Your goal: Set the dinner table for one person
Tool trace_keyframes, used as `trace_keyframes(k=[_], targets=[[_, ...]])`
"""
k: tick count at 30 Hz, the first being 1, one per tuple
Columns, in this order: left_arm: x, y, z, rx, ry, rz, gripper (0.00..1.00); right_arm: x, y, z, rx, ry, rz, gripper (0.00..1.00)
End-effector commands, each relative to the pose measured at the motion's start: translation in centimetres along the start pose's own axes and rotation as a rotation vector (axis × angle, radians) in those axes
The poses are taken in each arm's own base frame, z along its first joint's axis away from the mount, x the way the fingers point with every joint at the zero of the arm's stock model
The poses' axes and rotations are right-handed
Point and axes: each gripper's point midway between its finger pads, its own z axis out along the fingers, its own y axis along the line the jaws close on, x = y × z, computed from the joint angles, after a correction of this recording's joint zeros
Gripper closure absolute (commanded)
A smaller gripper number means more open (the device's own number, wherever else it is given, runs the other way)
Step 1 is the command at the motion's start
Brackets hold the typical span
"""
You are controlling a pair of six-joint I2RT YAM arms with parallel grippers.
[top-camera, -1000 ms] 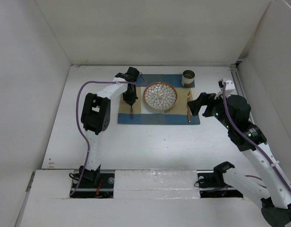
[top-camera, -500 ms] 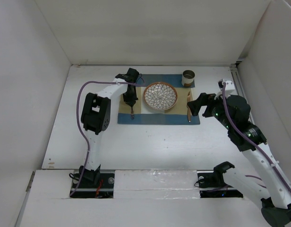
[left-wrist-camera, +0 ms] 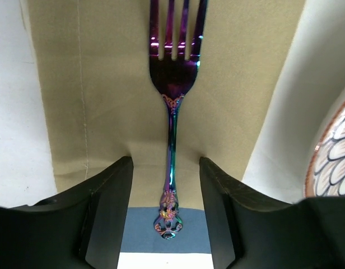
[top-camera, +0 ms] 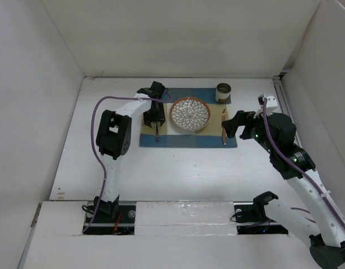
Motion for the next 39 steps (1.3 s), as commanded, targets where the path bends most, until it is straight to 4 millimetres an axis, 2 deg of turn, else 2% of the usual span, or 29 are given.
trace_keyframes(k=[1,2,3,6,7,8,10,11,12,13,14,15,17,18,19,20,21,22,24,25,26,27,28,30,31,32,33,36,39], targets=[[-0.3,0.7,-2.7,-0.02,-0.043,-0.029,0.53,-1.4,0.3,-0.6,-0.012,-0.05,-0.002,0.0],[-0.4,1.0,-3.1,-0.03,-0.054,-0.041,0.52,-1.9,0.4,-0.8,-0.015,-0.06,-0.003,0.0],[-1.1,1.0,-4.6,-0.021,-0.092,-0.046,0.46,-1.7,0.4,-0.8,-0.012,-0.051,-0.002,0.0],[-2.1,1.8,-7.0,-0.044,-0.168,-0.088,0.39,-2.4,0.4,-1.7,-0.003,-0.059,-0.013,0.0],[-2.7,2.0,-9.2,-0.032,-0.214,-0.109,0.34,-2.6,0.1,-1.9,0.015,-0.061,-0.012,0.0],[-3.0,2.4,-10.4,-0.041,-0.242,-0.123,0.21,-3.7,0.2,-3.0,0.019,-0.094,-0.012,0.0],[-3.5,3.7,-12.9,-0.075,-0.313,-0.153,0.02,-3.9,-0.8,-4.2,0.08,-0.096,-0.019,0.0],[-4.0,4.1,-15.9,-0.052,-0.382,-0.18,0.0,-4.2,-1.1,-4.8,0.102,-0.103,-0.018,0.0],[-4.1,4.7,-17.4,-0.052,-0.418,-0.19,0.0,-5.3,-1.2,-6.1,0.116,-0.137,-0.016,0.0],[-3.8,5.6,-18.2,-0.071,-0.45,-0.2,0.0,-5.0,-1.8,-6.9,0.145,-0.123,-0.025,0.0],[-3.6,6.3,-21.4,-0.043,-0.519,-0.222,0.0,-5.3,-2.4,-7.7,0.183,-0.14,-0.023,0.0],[-3.1,7.5,-22.0,-0.067,-0.553,-0.243,0.0,-5.8,-2.6,-9.2,0.194,-0.161,-0.021,0.0],[-2.3,9.2,-24.0,-0.074,-0.613,-0.273,0.0,-6.2,-3.1,-10.7,0.227,-0.19,-0.017,0.0],[-1.7,10.2,-27.1,-0.039,-0.689,-0.302,0.0,-6.3,-3.4,-11.5,0.242,-0.202,-0.006,0.0],[-1.2,10.9,-28.0,-0.033,-0.722,-0.326,0.0,-7.1,-3.4,-13.0,0.246,-0.237,0.0,0.0],[-0.1,12.0,-27.9,-0.062,-0.733,-0.334,0.0,-6.6,-3.8,-13.7,0.267,-0.223,-0.002,0.0],[0.8,13.4,-30.4,-0.038,-0.799,-0.369,0.0,-6.7,-4.3,-14.5,0.298,-0.231,0.0,0.0],[1.5,14.0,-31.0,-0.032,-0.821,-0.379,0.0,-7.3,-4.4,-15.7,0.308,-0.254,0.004,0.0],[3.0,15.2,-31.4,-0.035,-0.847,-0.393,0.0,-7.0,-5.3,-17.6,0.351,-0.26,0.006,0.0],[4.1,16.2,-33.0,-0.017,-0.898,-0.4,0.0,-7.0,-5.4,-18.4,0.358,-0.268,0.008,0.0],[4.9,16.9,-32.5,-0.037,-0.9,-0.404,0.0,-7.2,-5.5,-19.9,0.359,-0.295,0.014,0.0],[5.5,17.4,-32.7,-0.035,-0.912,-0.421,0.0,-7.3,-5.5,-20.7,0.353,-0.311,0.018,0.0],[6.4,17.9,-33.7,-0.008,-0.948,-0.437,0.0,-7.5,-5.4,-21.3,0.349,-0.324,0.02,0.0],[7.7,18.6,-33.5,0.005,-0.95,-0.462,0.0,-7.9,-5.4,-23.2,0.345,-0.362,0.03,0.0],[8.2,18.8,-33.6,0.014,-0.955,-0.474,0.0,-8.1,-5.6,-23.6,0.355,-0.37,0.032,0.0],[8.8,19.2,-34.7,0.049,-0.993,-0.5,0.0,-8.2,-5.7,-24.0,0.364,-0.378,0.034,0.0],[9.5,19.6,-34.4,0.046,-0.981,-0.508,0.0,-8.5,-5.8,-25.0,0.369,-0.4,0.032,0.0],[10.9,21.0,-35.7,0.065,-1.04,-0.579,0.0,-8.7,-6.1,-26.4,0.385,-0.424,0.04,0.0],[11.8,22.0,-36.2,0.074,-1.071,-0.618,0.0,-8.7,-6.3,-26.8,0.396,-0.428,0.042,0.0]])
